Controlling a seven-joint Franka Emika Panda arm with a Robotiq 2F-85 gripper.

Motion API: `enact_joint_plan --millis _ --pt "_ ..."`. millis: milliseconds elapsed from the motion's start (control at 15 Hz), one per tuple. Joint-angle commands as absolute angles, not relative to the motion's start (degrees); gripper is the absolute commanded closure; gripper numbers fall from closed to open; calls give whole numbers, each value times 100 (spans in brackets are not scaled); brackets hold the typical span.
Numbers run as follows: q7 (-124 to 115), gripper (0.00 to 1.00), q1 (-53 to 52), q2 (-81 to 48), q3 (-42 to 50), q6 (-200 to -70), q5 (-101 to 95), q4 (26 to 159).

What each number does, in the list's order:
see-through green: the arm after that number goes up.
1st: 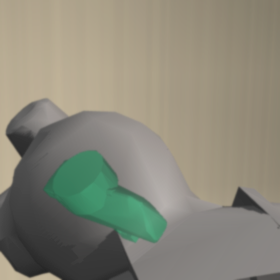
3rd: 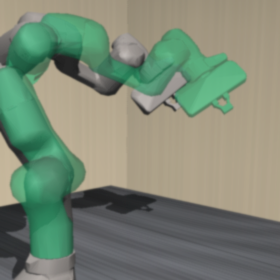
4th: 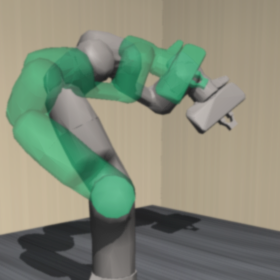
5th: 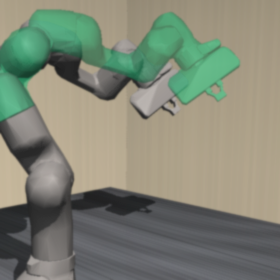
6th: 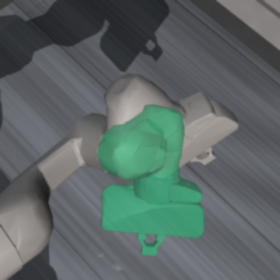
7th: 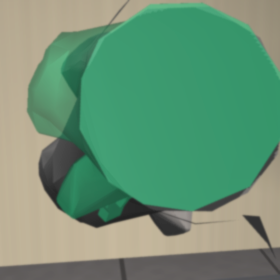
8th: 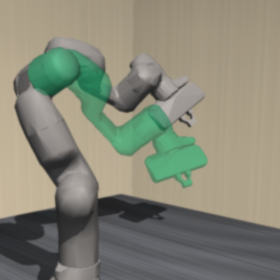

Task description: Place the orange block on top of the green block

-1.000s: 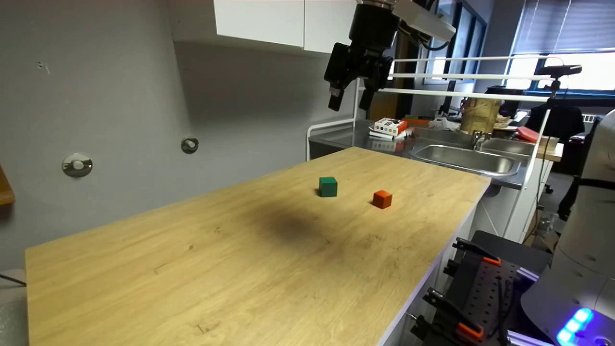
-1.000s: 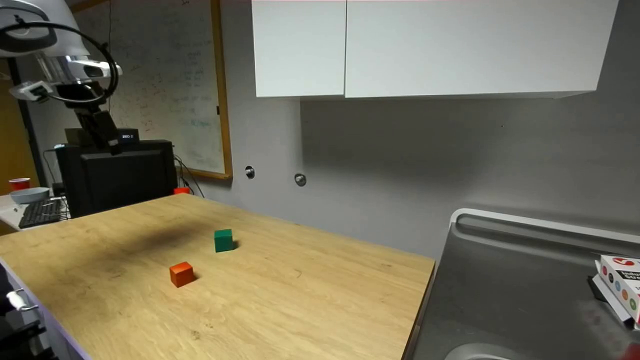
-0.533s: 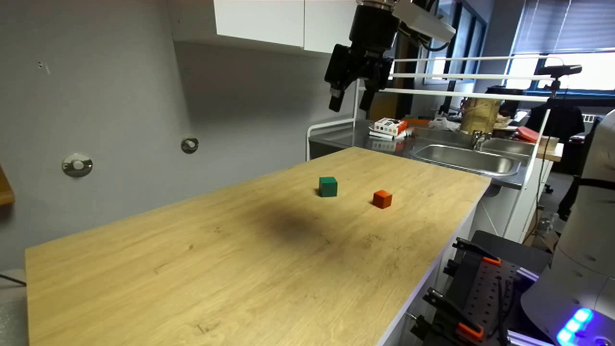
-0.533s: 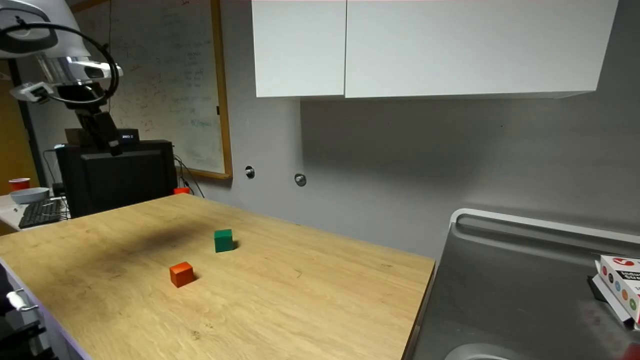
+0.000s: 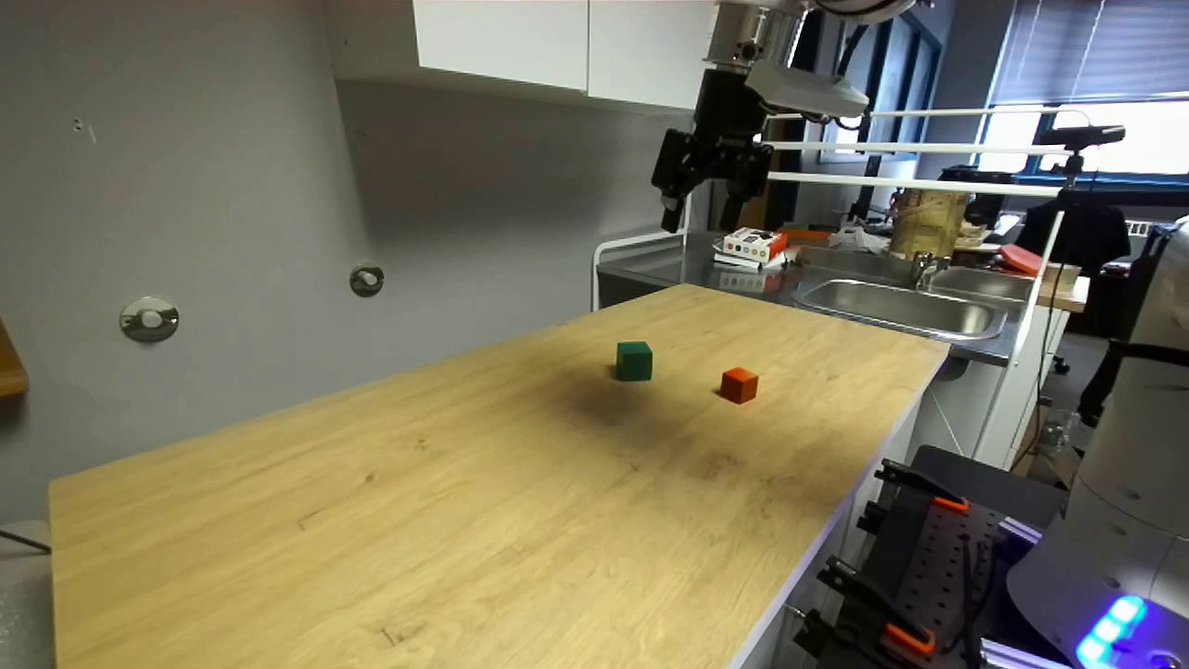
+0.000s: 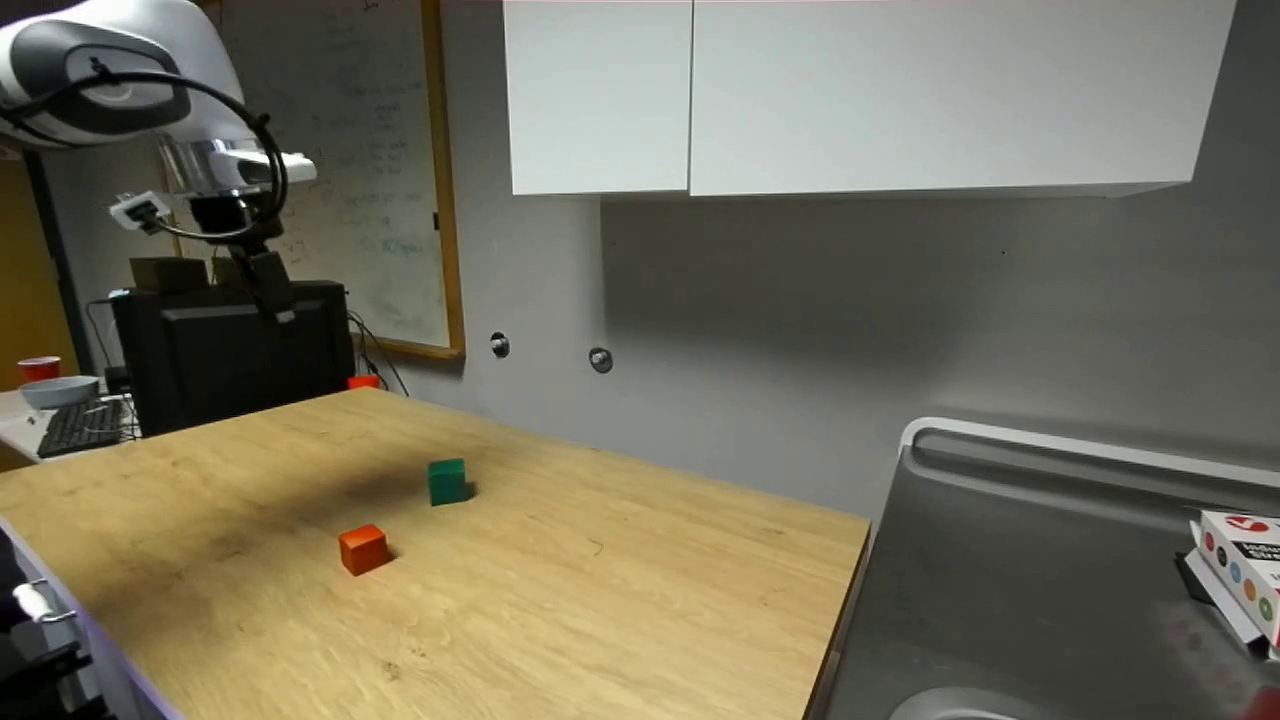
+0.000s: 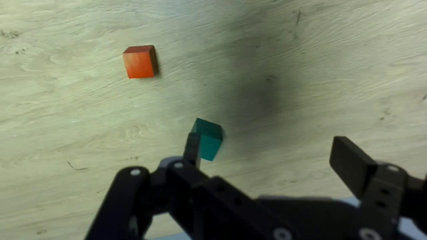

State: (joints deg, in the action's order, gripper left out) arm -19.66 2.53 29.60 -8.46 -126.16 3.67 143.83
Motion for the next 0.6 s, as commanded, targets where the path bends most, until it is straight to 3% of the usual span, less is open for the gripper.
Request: enact_joint_plan --millis 0,533 --pt "-1975 0 558 2460 -436 -12766 272 14331" --pt "-1821 0 1014 1047 463 -13225 458 14362"
